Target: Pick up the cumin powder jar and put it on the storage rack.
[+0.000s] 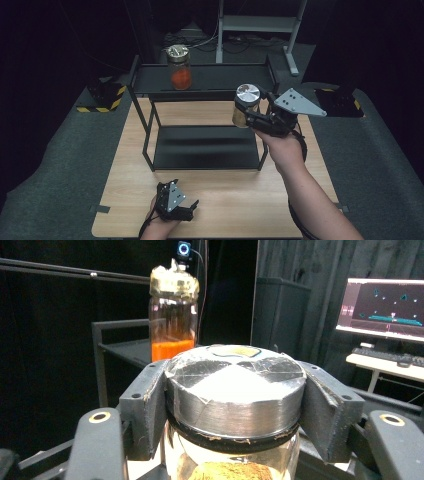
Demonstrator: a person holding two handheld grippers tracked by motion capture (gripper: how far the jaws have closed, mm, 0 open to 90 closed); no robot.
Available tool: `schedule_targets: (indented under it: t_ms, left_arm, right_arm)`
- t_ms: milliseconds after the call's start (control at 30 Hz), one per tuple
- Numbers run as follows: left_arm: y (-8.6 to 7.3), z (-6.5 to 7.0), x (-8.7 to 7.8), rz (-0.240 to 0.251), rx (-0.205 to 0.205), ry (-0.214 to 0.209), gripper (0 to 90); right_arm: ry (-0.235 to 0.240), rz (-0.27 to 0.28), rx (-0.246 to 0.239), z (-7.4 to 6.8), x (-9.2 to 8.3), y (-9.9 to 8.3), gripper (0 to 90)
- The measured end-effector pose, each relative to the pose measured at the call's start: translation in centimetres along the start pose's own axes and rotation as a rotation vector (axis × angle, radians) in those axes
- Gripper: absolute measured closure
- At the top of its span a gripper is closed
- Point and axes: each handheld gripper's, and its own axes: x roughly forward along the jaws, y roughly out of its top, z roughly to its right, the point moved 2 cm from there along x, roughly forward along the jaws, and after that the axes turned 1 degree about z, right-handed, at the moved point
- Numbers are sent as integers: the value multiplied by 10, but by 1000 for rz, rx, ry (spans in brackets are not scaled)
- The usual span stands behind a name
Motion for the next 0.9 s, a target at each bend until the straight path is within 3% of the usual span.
schedule_targets:
  t_ms: [600,900]
  left_arm:
    - [0,-1,0,2,-3,-4,8]
    - [-1,-2,-1,5,-10,-6,8]
  right_arm:
    - [-30,36,-33,-3,11,37,343]
    - [-54,48,-45,-6,22,48,343]
